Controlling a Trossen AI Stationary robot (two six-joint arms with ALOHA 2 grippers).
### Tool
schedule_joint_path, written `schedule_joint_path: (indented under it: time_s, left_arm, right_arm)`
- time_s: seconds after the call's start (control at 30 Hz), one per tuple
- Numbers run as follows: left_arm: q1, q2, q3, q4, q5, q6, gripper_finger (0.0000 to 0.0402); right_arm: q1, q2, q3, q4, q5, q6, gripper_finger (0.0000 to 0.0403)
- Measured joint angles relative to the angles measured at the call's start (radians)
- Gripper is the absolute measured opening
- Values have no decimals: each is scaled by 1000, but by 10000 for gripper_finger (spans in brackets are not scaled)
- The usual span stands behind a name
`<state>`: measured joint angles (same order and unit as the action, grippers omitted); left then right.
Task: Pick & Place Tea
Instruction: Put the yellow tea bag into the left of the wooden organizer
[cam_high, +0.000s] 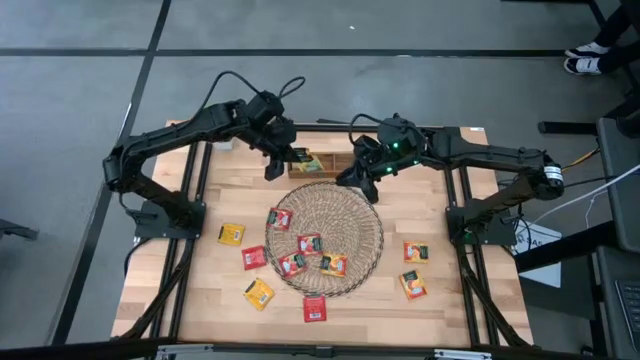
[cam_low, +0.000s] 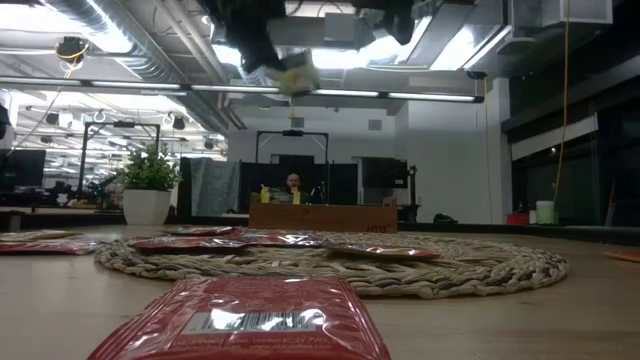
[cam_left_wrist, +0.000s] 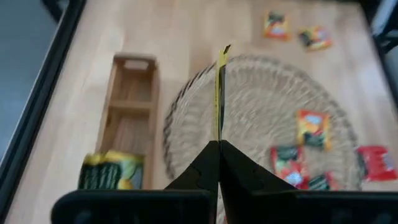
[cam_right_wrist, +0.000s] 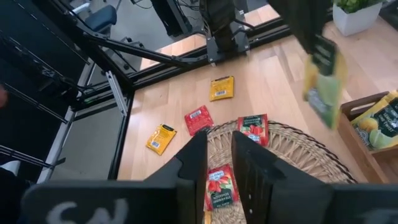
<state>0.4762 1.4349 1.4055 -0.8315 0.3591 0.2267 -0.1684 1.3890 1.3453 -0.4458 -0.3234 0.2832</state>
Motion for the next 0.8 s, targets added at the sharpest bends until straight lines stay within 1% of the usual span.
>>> schedule_joint_path:
  time_s: [0.17, 0.4, 0.6, 0.8]
  left_arm:
    - [44, 83, 0, -46, -10, 68, 2]
    - [86, 207, 0, -42, -93, 158, 2]
    - [137, 290, 0, -41, -96, 203, 1]
    - [167, 345, 0, -35, -97, 207, 1]
  right_arm:
    - [0, -11, 0, 0, 0, 0, 65]
    - [0, -11, 0, -2, 0, 3, 63]
    - [0, -11, 0, -2, 0, 3, 63]
    - [1, -11, 0, -3, 13, 1, 63]
